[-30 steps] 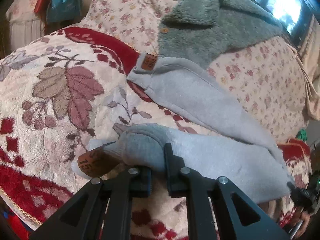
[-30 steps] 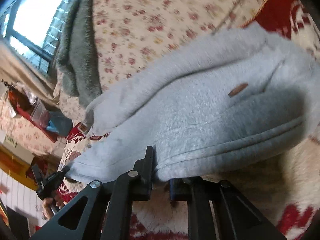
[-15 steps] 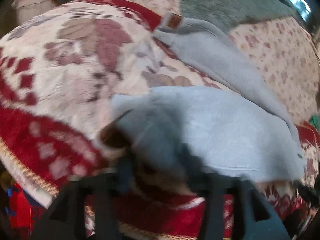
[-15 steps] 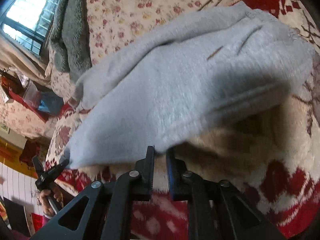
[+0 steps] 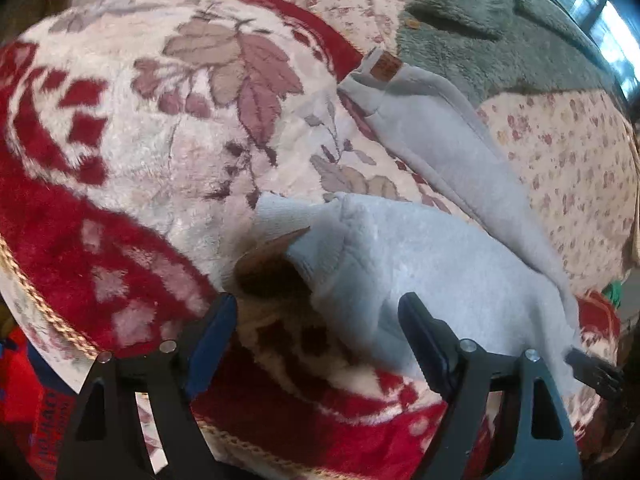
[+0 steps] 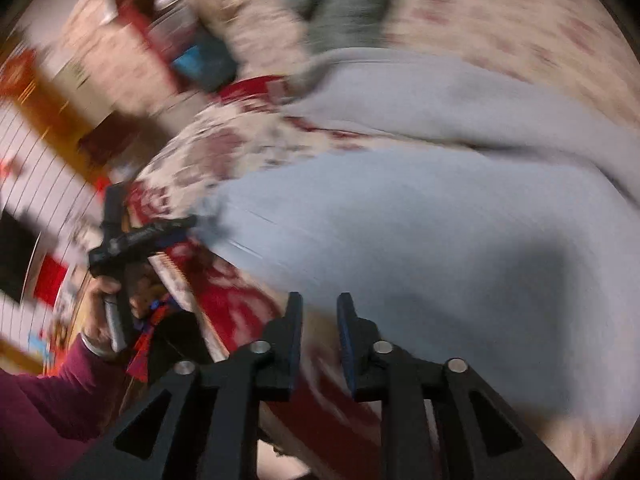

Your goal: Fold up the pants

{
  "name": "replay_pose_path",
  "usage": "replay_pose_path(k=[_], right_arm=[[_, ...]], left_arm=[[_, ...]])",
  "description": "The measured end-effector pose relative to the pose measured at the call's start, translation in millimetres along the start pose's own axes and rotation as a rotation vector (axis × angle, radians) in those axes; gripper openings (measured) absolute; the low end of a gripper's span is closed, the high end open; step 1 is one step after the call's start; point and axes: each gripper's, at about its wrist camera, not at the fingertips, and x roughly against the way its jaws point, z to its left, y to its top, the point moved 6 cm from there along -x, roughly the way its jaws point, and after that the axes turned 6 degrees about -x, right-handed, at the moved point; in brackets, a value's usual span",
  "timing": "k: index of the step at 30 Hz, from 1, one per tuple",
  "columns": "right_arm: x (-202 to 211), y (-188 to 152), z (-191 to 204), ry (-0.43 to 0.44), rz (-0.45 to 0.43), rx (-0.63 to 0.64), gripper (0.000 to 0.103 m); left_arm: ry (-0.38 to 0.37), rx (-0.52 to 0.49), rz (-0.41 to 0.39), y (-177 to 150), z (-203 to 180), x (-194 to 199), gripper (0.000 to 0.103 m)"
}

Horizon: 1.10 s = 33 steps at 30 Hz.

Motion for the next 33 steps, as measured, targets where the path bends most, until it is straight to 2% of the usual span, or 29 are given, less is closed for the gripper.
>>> replay_pose_path(k=[1,2,3,4,10,14,16,18,20,22,23,24,26,27,30,33], right_arm=[[-14.8,9.5,9.2,-0.006,0.013,0.038,0.065],[-36.2,22.8,20.7,-0.005,0.029,0.075,0.075],[-54.9,34.0,30.3,0.007,0.038,0.101,0.077],[-69.8,43.6,36.2,0.003,0.036,0.117,0.077],[-146.7,91.5,44.6,-0.16,0.005,0.245,0.076],[-187.2,100.9,18.5,-0.202,0.104,0.215,0.075],[-191.9,93.0,11.2,-0.181,0.119,0.189,0.075],[-187.6,82.8,10.5,-0.18,0.096,0.207,0.075],[-182.6,75.1,11.5,-0.175,0.077,0.208,0.075],[-177.9,69.0,12.6,-0.172,0.056,0.206,0.075],[-176.4,67.7,14.0,-0.168,0.052,0.206,0.075],[-175.0,67.1,14.2,-0.163,0.049,0.203,0.075],[-172.0,68.4,14.5,-0.148,0.043,0.188,0.075],[-168.3,70.1,15.5,-0.136,0.038,0.178,0.075],[-156.3,82.1,28.6,-0.065,0.01,0.193,0.076],[-163.2,101.5,48.1,-0.085,0.016,0.304,0.076]], left_arm=[[-0.004,0.01,0.007,1.0,-0.4,-4.5,0.082],[-0.004,0.014,0.013,2.1,-0.5,-9.7,0.082],[0.003,0.018,0.017,3.0,0.0,-14.7,0.082],[0.001,0.022,0.024,4.0,0.0,-20.6,0.082],[-0.016,0.021,0.016,23.0,-1.4,-40.9,0.087],[-0.04,0.036,0.023,37.9,2.7,-52.8,0.089],[-0.025,0.051,-0.002,50.1,6.1,-54.5,0.089],[-0.027,0.054,-0.04,64.6,6.6,-54.4,0.089],[-0.069,0.039,-0.068,78.1,1.3,-50.7,0.089],[-0.152,-0.013,-0.081,82.4,-11.5,-43.6,0.089],[-0.162,-0.035,-0.087,81.6,-15.0,-41.2,0.089],[-0.151,-0.054,-0.083,80.3,-16.1,-40.2,0.089],[-0.067,-0.048,-0.06,74.3,-2.4,-38.2,0.089],[-0.051,-0.045,-0.067,72.3,2.7,-35.1,0.089],[0.026,-0.026,-0.073,62.9,25.5,-23.3,0.089],[-0.006,-0.012,-0.047,51.2,32.1,-17.4,0.089]])
